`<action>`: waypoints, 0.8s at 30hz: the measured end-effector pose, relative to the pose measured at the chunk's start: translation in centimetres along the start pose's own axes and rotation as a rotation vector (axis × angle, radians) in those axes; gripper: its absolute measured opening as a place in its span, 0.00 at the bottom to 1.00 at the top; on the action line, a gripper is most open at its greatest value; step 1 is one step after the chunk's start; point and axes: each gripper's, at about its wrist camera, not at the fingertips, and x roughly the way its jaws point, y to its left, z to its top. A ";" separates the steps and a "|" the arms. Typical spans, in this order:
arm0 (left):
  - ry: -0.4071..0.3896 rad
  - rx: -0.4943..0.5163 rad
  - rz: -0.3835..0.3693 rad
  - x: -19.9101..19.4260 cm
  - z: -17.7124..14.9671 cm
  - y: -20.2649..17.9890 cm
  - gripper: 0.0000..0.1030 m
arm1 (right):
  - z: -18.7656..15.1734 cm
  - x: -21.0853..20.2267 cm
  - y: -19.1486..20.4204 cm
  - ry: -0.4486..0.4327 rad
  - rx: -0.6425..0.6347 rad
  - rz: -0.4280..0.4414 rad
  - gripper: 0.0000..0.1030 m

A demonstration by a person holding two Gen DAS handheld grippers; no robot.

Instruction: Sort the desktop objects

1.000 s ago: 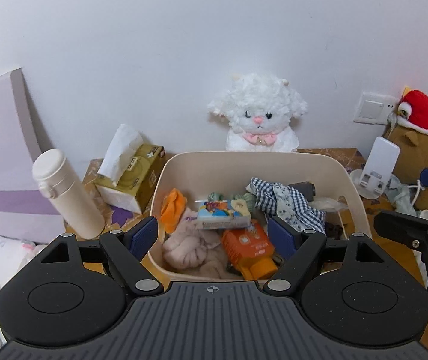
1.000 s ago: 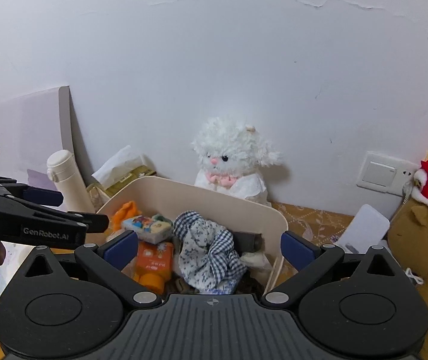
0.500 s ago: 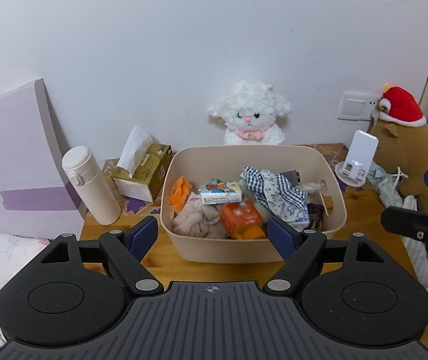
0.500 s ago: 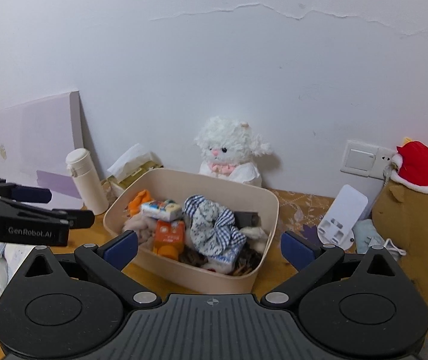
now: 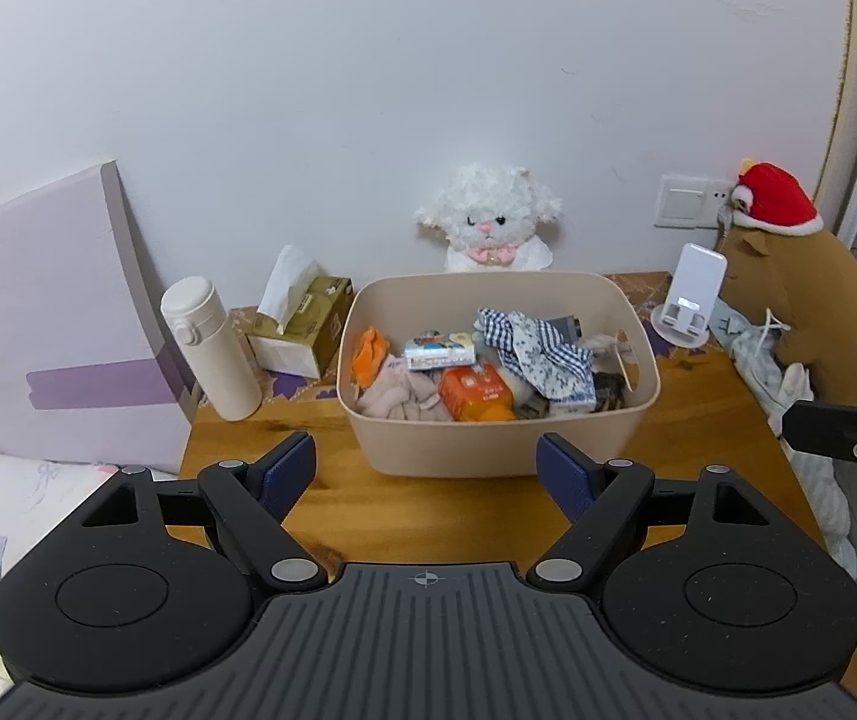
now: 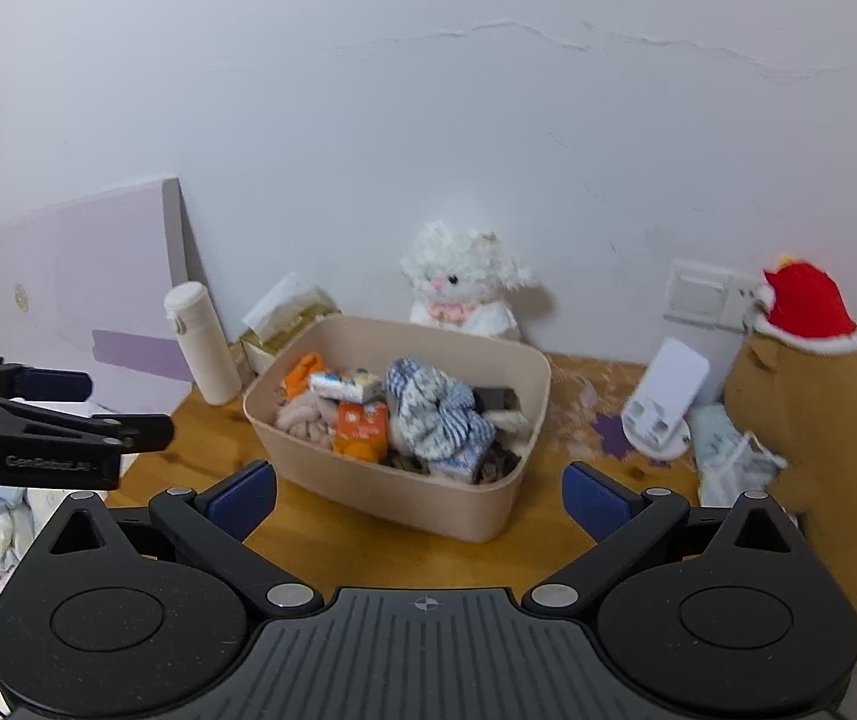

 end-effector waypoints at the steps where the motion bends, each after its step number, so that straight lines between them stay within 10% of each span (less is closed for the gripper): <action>1: -0.001 0.000 -0.004 -0.4 -0.2 0.0 0.80 | -0.2 -0.3 0.0 0.009 0.009 -0.007 1.00; 24: 0.003 -0.011 -0.030 -7.9 -5.2 -0.2 0.80 | -5.3 -8.2 0.7 0.064 0.055 -0.099 1.00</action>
